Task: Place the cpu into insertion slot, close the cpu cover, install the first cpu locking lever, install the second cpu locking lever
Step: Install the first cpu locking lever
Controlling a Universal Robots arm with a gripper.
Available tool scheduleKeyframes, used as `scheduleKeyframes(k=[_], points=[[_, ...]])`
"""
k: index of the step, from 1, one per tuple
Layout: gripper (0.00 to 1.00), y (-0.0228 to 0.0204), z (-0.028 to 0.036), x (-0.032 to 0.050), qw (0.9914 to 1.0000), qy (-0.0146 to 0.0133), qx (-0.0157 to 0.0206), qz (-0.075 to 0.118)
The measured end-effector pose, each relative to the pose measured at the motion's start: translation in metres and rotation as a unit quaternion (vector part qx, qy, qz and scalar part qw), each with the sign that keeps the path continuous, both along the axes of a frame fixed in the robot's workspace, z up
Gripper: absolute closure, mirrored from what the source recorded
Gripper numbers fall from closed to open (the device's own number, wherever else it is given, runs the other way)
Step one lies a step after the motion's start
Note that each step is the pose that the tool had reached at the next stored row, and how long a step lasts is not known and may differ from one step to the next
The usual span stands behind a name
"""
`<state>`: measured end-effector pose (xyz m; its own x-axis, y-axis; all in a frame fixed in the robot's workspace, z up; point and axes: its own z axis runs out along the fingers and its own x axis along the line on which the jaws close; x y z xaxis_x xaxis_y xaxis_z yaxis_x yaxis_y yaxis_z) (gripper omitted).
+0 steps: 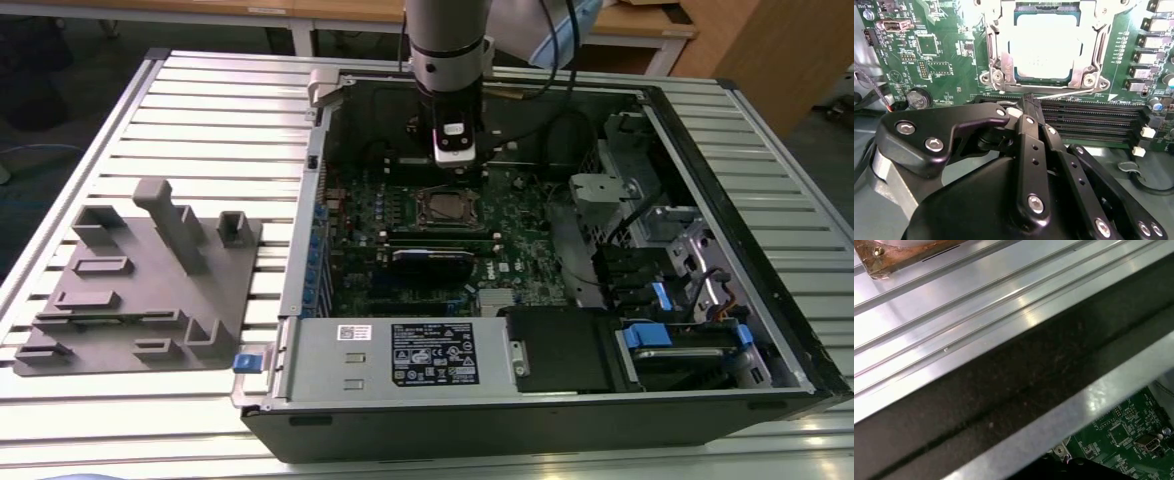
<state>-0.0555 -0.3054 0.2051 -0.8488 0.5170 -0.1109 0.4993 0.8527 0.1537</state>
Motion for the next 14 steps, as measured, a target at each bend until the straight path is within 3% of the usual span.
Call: scheduleKeyframes(k=[14], points=[[0.89,0.0027,-0.0009,0.0021,0.99989,0.0000,-0.0002,-0.015]])
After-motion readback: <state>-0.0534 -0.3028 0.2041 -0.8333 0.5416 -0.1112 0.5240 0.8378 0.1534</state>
